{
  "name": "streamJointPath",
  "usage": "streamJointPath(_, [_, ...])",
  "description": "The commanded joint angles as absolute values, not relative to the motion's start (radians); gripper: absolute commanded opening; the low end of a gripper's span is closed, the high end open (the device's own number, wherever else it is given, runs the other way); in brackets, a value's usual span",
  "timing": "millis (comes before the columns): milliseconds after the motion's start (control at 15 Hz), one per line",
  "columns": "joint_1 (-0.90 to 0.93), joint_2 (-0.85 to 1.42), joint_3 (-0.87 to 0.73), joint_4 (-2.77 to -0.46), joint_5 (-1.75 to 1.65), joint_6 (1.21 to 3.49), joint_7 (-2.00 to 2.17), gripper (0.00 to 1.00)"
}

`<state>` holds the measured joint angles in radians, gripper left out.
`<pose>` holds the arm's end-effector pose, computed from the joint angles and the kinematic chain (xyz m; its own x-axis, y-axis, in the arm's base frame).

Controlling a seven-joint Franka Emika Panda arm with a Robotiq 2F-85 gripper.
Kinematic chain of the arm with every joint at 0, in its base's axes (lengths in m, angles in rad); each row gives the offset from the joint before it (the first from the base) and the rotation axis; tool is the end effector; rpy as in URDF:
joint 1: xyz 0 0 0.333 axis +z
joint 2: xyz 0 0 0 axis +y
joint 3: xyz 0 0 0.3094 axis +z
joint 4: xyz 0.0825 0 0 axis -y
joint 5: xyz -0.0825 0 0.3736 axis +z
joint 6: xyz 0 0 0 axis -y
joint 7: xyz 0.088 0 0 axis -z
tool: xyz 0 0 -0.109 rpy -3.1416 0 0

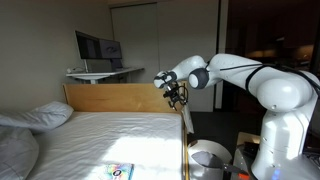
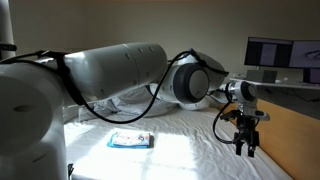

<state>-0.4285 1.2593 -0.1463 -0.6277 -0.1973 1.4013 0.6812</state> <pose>0.6279 -0.3726 0.1834 0.3411 -0.9281 -0.1490 -0.7624 -0.3659 0.5337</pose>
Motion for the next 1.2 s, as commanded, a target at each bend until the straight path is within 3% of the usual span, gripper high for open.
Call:
streamJointPath(0, [-0.39, 1.231, -0.08, -0.666, -0.181, 1.418, 0.573, 1.0])
streamJointPath(1133, [-0.27, 1.193, 0.159, -0.765, -0.221, 1.554, -0.002, 1.0])
